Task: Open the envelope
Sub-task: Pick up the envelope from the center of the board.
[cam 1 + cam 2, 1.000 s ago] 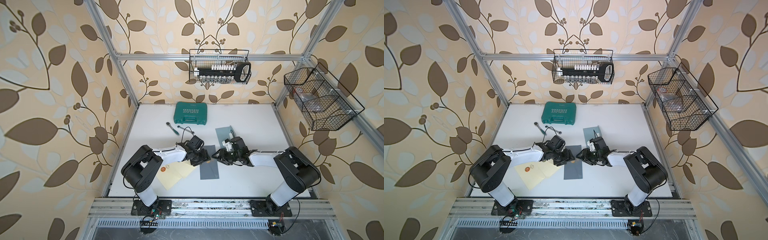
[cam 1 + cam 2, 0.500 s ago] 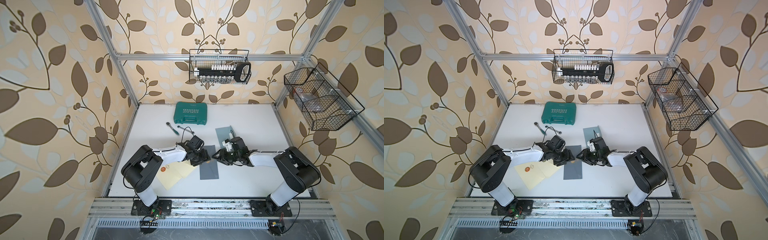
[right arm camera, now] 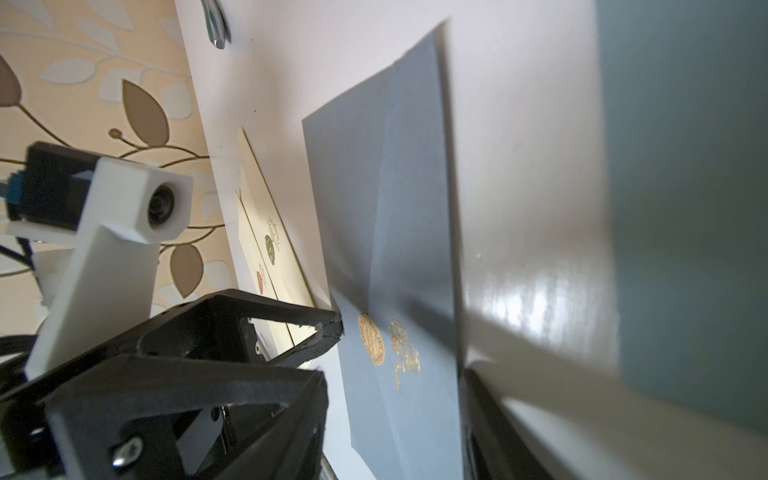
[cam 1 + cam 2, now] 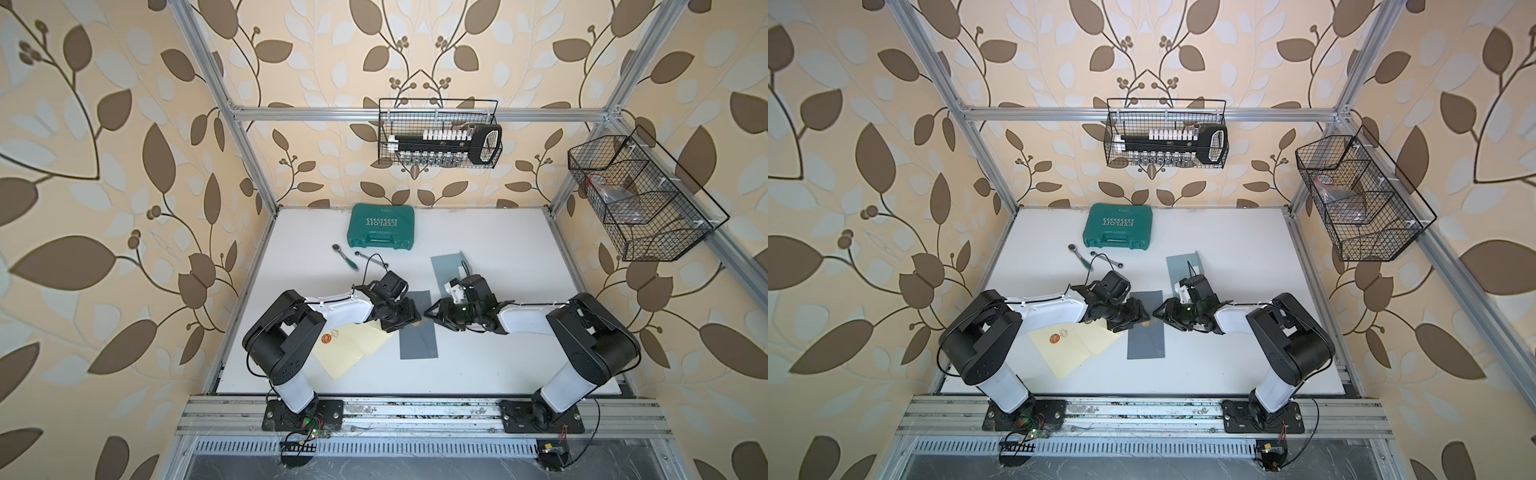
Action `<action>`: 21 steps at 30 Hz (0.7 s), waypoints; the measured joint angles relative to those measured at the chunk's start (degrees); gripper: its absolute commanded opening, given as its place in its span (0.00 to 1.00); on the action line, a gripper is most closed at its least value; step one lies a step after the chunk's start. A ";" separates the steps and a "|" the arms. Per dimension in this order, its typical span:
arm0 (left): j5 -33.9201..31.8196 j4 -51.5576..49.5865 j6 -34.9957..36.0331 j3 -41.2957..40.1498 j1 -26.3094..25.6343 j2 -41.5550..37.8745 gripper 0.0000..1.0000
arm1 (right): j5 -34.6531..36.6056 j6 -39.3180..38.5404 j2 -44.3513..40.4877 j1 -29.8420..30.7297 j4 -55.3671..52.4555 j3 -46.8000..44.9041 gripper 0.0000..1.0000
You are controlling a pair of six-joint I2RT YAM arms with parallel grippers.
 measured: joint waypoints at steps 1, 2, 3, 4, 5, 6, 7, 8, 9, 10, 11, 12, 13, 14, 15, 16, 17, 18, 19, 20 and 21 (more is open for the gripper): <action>0.00 0.00 0.00 0.02 -0.02 0.00 0.65 | -0.13 0.02 0.04 -0.04 0.66 -0.26 0.51; 0.00 0.00 0.00 0.04 -0.02 0.02 0.65 | -0.20 0.04 0.07 -0.09 1.31 -0.57 0.51; 0.02 0.00 0.00 0.07 0.00 0.04 0.65 | -0.33 0.04 0.07 -0.09 1.81 -0.79 0.51; 0.02 0.00 0.02 0.09 -0.02 0.09 0.65 | -0.48 0.11 0.11 -0.11 2.54 -1.05 0.51; 0.02 0.00 0.00 0.11 -0.02 0.11 0.65 | -0.59 0.22 0.24 -0.15 3.17 -1.27 0.51; 0.02 0.00 0.00 0.13 -0.02 0.11 0.65 | -0.76 0.28 0.35 -0.20 3.80 -1.44 0.51; 0.02 0.00 0.00 0.15 -0.02 0.13 0.65 | -0.96 0.44 0.46 -0.26 4.44 -1.62 0.51; 0.02 0.00 0.00 0.17 -0.02 0.15 0.65 | -1.03 0.52 0.59 -0.31 5.03 -1.79 0.51; 0.02 0.02 0.00 0.20 -0.07 0.17 0.65 | -1.11 0.70 0.70 -0.31 5.68 -1.97 0.51; 0.00 0.04 0.00 0.20 -0.13 0.17 0.64 | -1.22 0.85 0.81 -0.35 6.40 -2.21 0.51; -0.02 0.04 0.00 0.20 -0.26 0.20 0.64 | -1.40 1.03 0.92 -0.35 7.19 -2.54 0.51; 0.00 0.07 0.02 0.20 -0.35 0.20 0.64 | -1.62 1.16 1.05 -0.37 7.82 -2.73 0.51; 0.00 0.07 0.00 0.20 -0.37 0.20 0.64 | -1.75 1.38 1.20 -0.35 8.63 -2.97 0.50; 0.00 0.07 -0.02 0.20 -0.37 0.20 0.62 | -1.92 1.51 1.40 -0.37 9.44 -3.26 0.49; -0.02 0.04 -0.11 0.20 -0.37 0.22 0.60 | -2.08 1.60 1.53 -0.37 9.92 -3.39 0.48; -0.02 0.07 -0.17 0.20 -0.35 0.28 0.59 | -2.29 1.75 1.77 -0.35 10.40 -3.52 0.47; -0.02 0.04 -0.13 0.20 -0.37 0.33 0.59 | -2.49 1.90 2.03 -0.35 10.86 -3.58 0.46; -0.02 0.04 -0.09 0.20 -0.37 0.33 0.59 | -2.51 1.99 2.19 -0.35 11.08 -3.63 0.46; -0.02 0.02 -0.07 0.20 -0.37 0.33 0.59 | -2.54 2.01 2.29 -0.35 11.32 -3.67 0.46; -0.02 0.02 -0.07 0.20 -0.37 0.33 0.58 | -2.54 2.01 2.29 -0.35 11.43 -3.69 0.46; -0.04 0.02 -0.07 0.20 -0.37 0.33 0.58 | -2.51 2.01 2.29 -0.35 11.43 -3.69 0.46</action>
